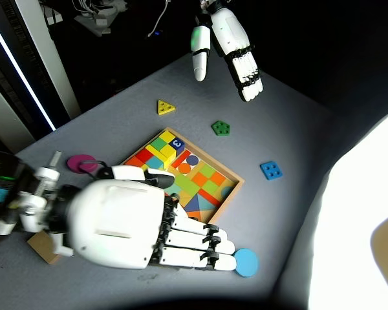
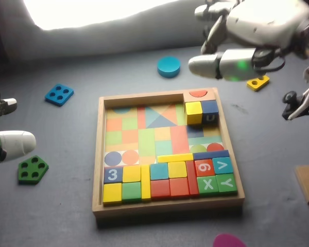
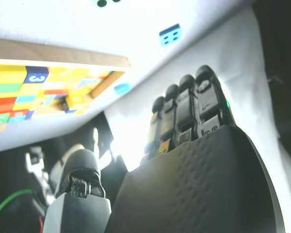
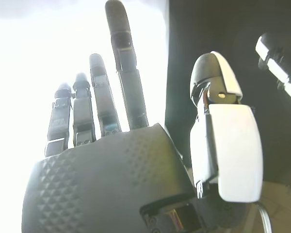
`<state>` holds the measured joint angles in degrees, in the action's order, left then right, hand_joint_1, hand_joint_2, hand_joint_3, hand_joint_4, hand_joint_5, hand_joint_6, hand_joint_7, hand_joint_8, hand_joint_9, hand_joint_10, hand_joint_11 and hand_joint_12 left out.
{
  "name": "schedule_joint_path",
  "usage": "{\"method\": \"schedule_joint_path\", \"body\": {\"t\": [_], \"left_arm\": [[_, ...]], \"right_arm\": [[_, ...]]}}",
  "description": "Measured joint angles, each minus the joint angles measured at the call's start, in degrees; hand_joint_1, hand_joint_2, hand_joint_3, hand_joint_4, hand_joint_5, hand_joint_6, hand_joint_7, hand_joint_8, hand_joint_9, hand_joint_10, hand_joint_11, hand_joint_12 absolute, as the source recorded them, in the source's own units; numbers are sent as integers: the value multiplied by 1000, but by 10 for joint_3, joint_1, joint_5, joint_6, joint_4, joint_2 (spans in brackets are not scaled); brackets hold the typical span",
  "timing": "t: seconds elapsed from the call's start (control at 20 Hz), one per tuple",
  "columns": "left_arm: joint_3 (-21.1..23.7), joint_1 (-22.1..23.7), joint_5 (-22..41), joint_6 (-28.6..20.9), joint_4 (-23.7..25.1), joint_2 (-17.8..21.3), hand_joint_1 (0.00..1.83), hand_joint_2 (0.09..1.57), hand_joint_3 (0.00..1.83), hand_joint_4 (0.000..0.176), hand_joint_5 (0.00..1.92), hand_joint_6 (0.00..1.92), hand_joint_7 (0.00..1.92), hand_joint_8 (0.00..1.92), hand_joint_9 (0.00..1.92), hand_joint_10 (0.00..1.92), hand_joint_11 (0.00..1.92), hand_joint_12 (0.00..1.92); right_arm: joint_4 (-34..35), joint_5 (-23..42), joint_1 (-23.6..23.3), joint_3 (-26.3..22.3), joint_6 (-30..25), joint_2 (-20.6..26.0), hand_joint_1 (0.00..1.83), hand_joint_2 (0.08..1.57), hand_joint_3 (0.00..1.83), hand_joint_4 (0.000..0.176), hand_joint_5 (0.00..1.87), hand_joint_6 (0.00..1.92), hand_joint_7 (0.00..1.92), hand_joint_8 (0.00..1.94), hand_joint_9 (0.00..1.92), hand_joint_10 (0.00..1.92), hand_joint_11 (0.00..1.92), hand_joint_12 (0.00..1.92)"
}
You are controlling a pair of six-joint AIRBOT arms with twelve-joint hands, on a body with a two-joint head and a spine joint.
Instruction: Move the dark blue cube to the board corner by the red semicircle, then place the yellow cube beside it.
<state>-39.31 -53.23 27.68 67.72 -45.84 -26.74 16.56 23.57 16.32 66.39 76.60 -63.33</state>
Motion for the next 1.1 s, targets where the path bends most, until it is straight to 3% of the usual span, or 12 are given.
{"method": "schedule_joint_path", "body": {"t": [0.1, 0.15, 0.25, 0.3, 0.4, 0.5, 0.55, 0.6, 0.65, 0.85, 1.1], "left_arm": [[1, 0, 0, 1, 0, 0, 78, 1244, 2, 0, 423, 50, 467, 27, 476, 100, 0, 1146], [1, 0, 1, 1, -1, 0, 126, 1251, 1, 0, 512, 43, 565, 23, 561, 139, 0, 1338], [1, 0, 1, 2, 0, 0, 99, 1295, 0, 0, 710, 24, 848, 71, 601, 747, 117, 1619], [1, 0, 1, 3, 0, 0, 169, 1290, 0, 0, 836, 29, 939, 192, 591, 1028, 207, 1695], [1, 0, 1, 3, 0, 0, 216, 1297, 0, 0, 956, 27, 916, 513, 604, 1267, 283, 1788], [1, 0, 0, 4, 0, 1, 169, 1308, 0, 0, 1020, 61, 889, 816, 663, 1393, 364, 1841], [1, 0, 0, 3, 0, 1, 185, 1308, 0, 0, 983, 236, 879, 981, 704, 1497, 422, 1905], [1, 0, 0, 3, 2, 1, 209, 1298, 0, 0, 892, 494, 862, 1058, 699, 1536, 433, 1918], [1, 0, 0, 4, 1, 1, 207, 1295, 0, 0, 789, 761, 861, 1091, 692, 1570, 436, 1920], [1, 0, 0, 4, 0, 1, 224, 1289, 0, 0, 711, 907, 821, 1098, 664, 1573, 425, 1921], [1, 0, 0, 4, 1, 1, 200, 1294, 0, 0, 743, 808, 801, 1102, 629, 1567, 367, 1921]], "right_arm": [[-3, -3, -1, -39, 0, 32, 85, 1170, 0, 0, 971, 4, 649, 29, 527, 64, 0, 1034], [-7, -16, -5, -63, 0, 53, 89, 1178, 1, 0, 960, 2, 782, 39, 688, 99, 51, 1226], [-7, -25, -13, -106, -2, 97, 103, 1189, 1, 0, 1026, 21, 973, 40, 911, 162, 262, 1359], [-7, -24, -14, -122, -2, 115, 133, 1186, 0, 0, 1089, 36, 1075, 50, 910, 434, 351, 1465], [-7, -25, -7, -163, -2, 159, 153, 1191, 1, 0, 1157, 80, 1167, 107, 772, 969, 404, 1578], [-6, -37, -5, -189, -1, 181, 131, 1199, 0, 0, 1033, 496, 985, 743, 723, 1201, 445, 1695], [-6, -38, -8, -194, 3, 181, 126, 1200, 1, 0, 967, 664, 937, 944, 738, 1249, 489, 1726], [-7, -43, -16, -199, 12, 180, 129, 1200, 0, 0, 933, 766, 901, 1024, 736, 1284, 495, 1749], [-8, -47, -23, -201, 17, 180, 131, 1203, 0, 0, 906, 836, 889, 1074, 735, 1305, 500, 1763], [-16, -66, -33, -203, 18, 176, 138, 1206, 0, 0, 867, 923, 860, 1105, 713, 1333, 478, 1800], [-67, -20, -11, -208, 18, 177, 149, 1208, 1, 0, 834, 1005, 824, 1210, 681, 1435, 425, 1836]]}}
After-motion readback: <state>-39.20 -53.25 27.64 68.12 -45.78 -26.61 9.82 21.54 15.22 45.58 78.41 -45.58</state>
